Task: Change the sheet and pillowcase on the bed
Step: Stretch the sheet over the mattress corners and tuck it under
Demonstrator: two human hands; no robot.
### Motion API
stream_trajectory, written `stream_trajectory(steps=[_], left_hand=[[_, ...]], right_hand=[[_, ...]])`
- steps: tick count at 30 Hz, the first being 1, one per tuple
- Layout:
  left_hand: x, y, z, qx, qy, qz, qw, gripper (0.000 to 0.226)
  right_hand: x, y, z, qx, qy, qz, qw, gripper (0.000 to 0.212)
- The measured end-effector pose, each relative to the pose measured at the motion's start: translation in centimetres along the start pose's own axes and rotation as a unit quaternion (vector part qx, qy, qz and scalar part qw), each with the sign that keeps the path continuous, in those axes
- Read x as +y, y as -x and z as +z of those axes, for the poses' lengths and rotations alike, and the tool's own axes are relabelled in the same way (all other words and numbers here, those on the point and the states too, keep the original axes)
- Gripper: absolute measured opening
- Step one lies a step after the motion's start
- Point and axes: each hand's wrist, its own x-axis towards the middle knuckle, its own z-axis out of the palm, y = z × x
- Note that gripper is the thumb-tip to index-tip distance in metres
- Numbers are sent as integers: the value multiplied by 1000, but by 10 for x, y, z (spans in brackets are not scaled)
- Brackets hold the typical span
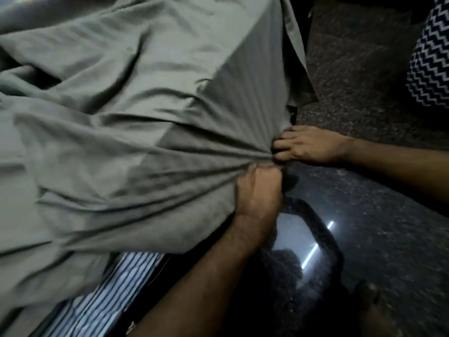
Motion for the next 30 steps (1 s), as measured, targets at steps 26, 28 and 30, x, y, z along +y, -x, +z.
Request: stream_trajectory(steps=[26,28,30], left_hand=[[-160,153,-78,82,-140,120,979,49],[-169,165,-76,94,-96,121,984,46],[-175,175,-74,132,-89,137,978,28]], right_hand=[[-120,-118,-91,91,77,-144,982,31],[-130,-127,-88,88,71,-98,989,25],[-138,-130,-79,98,70,-46,992,28]])
